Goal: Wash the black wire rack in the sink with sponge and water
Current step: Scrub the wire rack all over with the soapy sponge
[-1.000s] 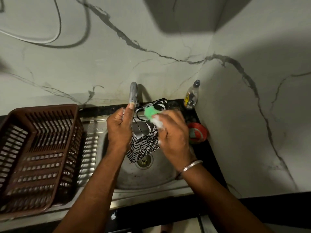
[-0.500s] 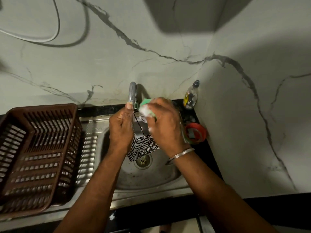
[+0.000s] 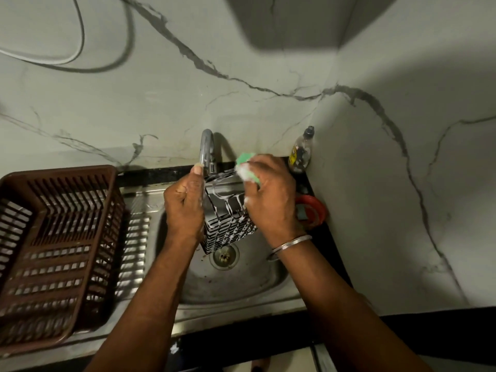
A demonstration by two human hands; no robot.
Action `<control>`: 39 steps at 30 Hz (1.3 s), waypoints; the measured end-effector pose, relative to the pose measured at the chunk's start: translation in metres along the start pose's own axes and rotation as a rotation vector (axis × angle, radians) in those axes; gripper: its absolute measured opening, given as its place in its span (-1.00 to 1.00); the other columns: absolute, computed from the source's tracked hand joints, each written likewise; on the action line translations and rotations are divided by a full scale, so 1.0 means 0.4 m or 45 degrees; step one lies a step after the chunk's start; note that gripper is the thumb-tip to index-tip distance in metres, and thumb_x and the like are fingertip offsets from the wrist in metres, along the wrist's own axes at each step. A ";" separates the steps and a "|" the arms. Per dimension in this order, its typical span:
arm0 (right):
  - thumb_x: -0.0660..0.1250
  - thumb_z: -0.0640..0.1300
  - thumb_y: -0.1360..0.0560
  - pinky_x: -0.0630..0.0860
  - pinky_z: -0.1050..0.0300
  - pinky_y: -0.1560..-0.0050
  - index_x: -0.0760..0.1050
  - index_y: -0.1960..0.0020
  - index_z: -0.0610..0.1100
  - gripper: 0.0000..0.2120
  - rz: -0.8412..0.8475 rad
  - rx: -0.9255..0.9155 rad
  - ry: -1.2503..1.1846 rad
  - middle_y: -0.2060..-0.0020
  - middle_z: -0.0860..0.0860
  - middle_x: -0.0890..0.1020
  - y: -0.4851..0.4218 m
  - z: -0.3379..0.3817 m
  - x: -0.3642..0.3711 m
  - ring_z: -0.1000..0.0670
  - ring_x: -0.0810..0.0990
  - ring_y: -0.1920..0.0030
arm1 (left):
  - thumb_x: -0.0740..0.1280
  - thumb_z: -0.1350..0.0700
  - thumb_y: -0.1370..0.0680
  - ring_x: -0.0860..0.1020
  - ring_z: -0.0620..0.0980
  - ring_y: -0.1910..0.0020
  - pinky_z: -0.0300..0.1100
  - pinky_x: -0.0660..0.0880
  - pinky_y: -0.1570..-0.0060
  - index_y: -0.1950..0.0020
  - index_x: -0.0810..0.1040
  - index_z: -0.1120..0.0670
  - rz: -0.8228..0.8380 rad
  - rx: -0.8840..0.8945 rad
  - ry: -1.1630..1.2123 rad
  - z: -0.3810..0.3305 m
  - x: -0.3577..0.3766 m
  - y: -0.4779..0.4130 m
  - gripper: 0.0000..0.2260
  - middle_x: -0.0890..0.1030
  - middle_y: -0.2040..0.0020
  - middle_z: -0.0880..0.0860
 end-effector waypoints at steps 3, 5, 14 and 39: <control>0.33 -0.34 -0.47 0.53 0.13 -0.19 0.70 -0.07 -0.27 -0.76 -0.093 0.065 0.007 -0.07 -0.10 0.66 0.009 -0.021 -0.020 -0.09 0.59 -0.12 | 0.23 0.06 -0.77 0.24 -0.11 0.47 -0.24 0.21 0.48 0.35 0.33 -0.05 -0.046 -0.033 0.011 0.009 -0.005 -0.007 -0.54 0.30 0.44 -0.12; 0.33 -0.33 -0.49 0.51 0.17 -0.25 0.70 -0.10 -0.29 -0.75 0.013 -0.075 -0.014 -0.10 -0.13 0.67 0.030 0.019 0.003 -0.11 0.59 -0.16 | 0.23 0.07 -0.77 0.23 -0.11 0.47 -0.25 0.20 0.48 0.34 0.31 -0.01 -0.059 -0.026 0.044 0.010 -0.008 -0.013 -0.54 0.29 0.45 -0.12; 0.26 -0.35 -0.50 0.56 -0.03 -0.21 0.69 -0.04 -0.31 -0.75 -0.033 -0.369 0.015 -0.04 -0.18 0.68 0.084 0.057 -0.018 -0.15 0.58 -0.10 | 0.23 0.11 -0.77 0.22 -0.15 0.49 -0.27 0.20 0.50 0.32 0.30 0.07 -0.117 -0.107 0.127 0.020 -0.013 -0.026 -0.56 0.29 0.47 -0.15; 0.42 -0.43 -0.44 0.55 0.07 -0.07 0.69 0.04 -0.30 -0.86 -0.196 0.022 -0.011 0.03 -0.14 0.69 0.001 -0.072 -0.064 -0.20 0.66 0.01 | 0.24 0.14 -0.76 0.26 -0.18 0.52 -0.30 0.23 0.53 0.33 0.35 0.04 0.001 -0.087 0.040 -0.006 -0.005 -0.016 -0.57 0.35 0.51 -0.12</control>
Point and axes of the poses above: each hand's wrist, its own y-axis away from the middle knuckle, its own x-axis out of the palm, z = x × y, the point moved 8 cm from there along -y, towards the middle knuckle
